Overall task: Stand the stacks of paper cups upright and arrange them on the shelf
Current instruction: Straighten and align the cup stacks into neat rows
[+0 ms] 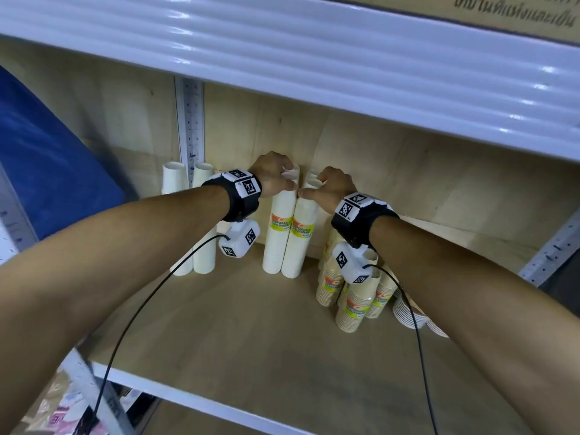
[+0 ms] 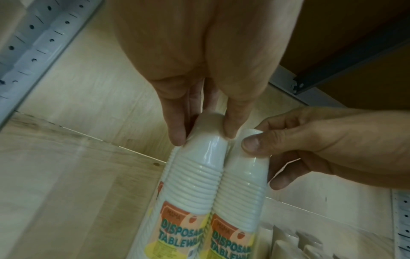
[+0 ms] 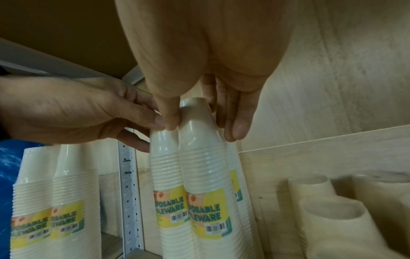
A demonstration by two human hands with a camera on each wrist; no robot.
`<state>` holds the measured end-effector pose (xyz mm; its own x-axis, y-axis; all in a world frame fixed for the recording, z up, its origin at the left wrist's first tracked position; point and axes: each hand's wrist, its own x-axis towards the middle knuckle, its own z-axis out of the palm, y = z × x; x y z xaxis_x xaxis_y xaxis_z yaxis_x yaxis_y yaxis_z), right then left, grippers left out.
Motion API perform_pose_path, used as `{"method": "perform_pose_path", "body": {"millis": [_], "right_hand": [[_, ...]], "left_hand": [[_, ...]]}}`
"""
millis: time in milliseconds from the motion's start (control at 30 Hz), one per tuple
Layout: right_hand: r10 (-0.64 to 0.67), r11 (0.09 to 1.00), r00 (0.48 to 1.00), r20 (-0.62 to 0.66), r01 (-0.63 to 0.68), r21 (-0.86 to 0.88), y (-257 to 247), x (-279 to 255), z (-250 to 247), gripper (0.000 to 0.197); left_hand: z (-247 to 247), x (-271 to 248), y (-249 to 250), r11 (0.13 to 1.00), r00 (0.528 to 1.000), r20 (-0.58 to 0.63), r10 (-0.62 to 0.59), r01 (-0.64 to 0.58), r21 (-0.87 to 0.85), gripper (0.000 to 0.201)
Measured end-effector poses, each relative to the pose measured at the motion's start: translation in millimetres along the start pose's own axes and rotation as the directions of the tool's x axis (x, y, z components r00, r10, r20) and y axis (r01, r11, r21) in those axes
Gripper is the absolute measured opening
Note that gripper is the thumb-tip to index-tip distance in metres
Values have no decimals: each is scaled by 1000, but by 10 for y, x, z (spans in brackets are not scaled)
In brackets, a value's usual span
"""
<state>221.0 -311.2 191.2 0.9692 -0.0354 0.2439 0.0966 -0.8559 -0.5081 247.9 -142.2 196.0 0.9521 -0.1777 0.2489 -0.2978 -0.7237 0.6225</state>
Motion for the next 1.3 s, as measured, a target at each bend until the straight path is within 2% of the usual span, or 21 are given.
{"method": "perform_pose_path", "body": {"millis": [133,267,333,533,833,1033,1300], "right_hand": [[-14,1000,999,-32,14,14,-82,-24,-97,64],[-49,999,997,-60,50,21,-204,-40,-157,69],[-70,997,995,-70,73,40,-298,-52,-173,70],[-170,983,984,-50,173,61,-629,-45,-122,57],[-261,959,965,5,258,120,-1116,-4,286,55],[-321,940,945,61,310,145,-1316,16,609,58],[-334,938,930,153,311,156,-1459,56,890,72]], "left_hand": [[-135,-53,74,1000,1000,-10,10,-10,6,52],[-343,-133,133,1000,999,-36,11,-11,-6,64],[-463,-173,140,1000,998,-66,3,-3,5,60],[-865,-300,36,998,985,-163,-51,55,22,50],[-1404,-537,-381,983,945,-291,-150,174,58,43],[-1459,-715,-740,956,885,-383,-264,291,15,57],[-1234,-865,-1103,906,857,-307,-413,422,-38,68]]}}
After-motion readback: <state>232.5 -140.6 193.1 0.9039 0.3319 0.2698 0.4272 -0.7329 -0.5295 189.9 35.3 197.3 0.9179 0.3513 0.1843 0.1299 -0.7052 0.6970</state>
